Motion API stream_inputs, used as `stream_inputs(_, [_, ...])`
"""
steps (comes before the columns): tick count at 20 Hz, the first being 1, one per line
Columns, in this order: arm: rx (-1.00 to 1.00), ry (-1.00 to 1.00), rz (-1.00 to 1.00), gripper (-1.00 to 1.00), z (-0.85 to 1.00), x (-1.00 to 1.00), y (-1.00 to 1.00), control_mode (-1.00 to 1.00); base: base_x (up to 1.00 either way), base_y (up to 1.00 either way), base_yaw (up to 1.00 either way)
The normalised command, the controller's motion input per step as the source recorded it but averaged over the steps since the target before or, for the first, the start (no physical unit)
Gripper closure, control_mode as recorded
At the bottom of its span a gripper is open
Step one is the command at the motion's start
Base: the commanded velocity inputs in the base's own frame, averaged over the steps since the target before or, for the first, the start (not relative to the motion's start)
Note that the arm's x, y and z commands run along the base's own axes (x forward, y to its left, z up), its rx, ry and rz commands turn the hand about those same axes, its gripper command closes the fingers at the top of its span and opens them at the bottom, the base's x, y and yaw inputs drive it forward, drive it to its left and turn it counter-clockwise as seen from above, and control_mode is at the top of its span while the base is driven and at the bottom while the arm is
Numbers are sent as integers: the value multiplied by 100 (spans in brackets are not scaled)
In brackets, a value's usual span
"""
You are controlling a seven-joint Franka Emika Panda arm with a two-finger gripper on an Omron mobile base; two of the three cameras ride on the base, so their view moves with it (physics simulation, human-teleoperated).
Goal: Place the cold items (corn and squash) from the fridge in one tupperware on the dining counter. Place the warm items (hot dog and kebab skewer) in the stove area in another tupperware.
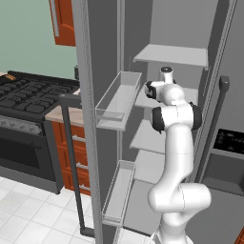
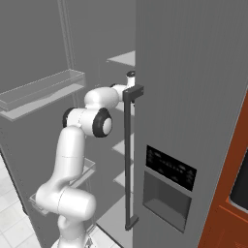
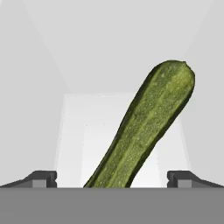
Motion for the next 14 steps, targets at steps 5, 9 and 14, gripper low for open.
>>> stream_inputs(5, [0, 0, 0, -100, -3, 5, 0, -100, 0, 0, 0])
stream_inputs(9, [0, 0, 0, -100, -11, 1, 0, -100, 0, 0, 0])
stream_inputs(14, [0, 0, 0, 100, -13, 0, 0, -100, 0, 0, 0])
